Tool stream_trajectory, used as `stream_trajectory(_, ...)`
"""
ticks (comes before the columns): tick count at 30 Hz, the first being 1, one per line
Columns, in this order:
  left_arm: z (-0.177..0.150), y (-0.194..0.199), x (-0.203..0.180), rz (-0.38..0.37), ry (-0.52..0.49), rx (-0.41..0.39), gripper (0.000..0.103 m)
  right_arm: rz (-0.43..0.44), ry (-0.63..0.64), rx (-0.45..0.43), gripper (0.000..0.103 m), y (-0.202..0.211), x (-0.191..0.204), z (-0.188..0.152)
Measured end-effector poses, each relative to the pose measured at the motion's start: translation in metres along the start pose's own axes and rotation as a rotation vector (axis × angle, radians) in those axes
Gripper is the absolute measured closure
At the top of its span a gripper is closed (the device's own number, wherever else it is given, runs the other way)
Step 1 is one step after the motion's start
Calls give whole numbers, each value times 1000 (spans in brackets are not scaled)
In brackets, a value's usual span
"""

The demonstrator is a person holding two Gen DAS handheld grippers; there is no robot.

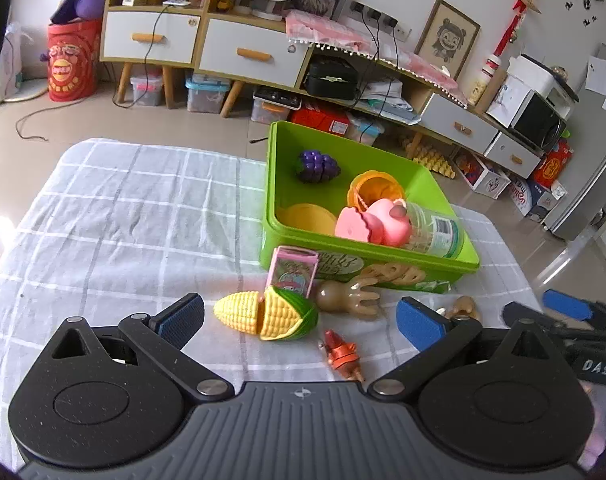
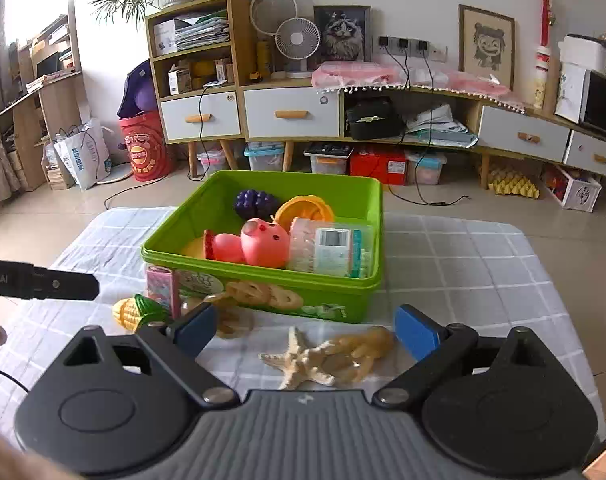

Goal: Organize rigid objects
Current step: 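Withdraw both tools from the bin back over the table, then grasp the yellow corn with the left tool while the right tool grasps the starfish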

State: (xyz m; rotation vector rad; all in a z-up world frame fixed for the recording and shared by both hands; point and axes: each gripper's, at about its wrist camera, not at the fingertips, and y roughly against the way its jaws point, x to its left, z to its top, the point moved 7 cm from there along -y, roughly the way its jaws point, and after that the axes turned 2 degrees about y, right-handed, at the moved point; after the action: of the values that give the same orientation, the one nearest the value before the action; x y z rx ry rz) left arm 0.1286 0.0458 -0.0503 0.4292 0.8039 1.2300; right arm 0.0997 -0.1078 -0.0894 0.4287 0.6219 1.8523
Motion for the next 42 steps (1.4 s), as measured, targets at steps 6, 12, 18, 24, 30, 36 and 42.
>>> stream_trajectory(6,-11,-1,1,5,-29,-8,2,-12,-16,-6,23,5,-14,-8)
stream_trajectory(12,-22,-12,2,23,-63,4,2,-14,-43,27,21,0,-25,-22)
stream_trajectory(18,-31,-24,6,64,-112,-8,2,-34,-33,52,21,-7,-29,-33)
stream_trajectory(24,-43,-42,14,101,-141,-14,2,19,-70,68,20,-23,-25,-49)
stream_trajectory(30,-50,-56,26,123,-116,-30,2,16,-125,123,20,-49,-25,-67)
stream_trajectory(36,-50,-64,31,152,-118,-48,2,-13,-92,144,17,-66,-21,-79)
stream_trajectory(42,-48,-67,26,167,-130,-69,2,-42,-12,125,16,-76,-7,-79)
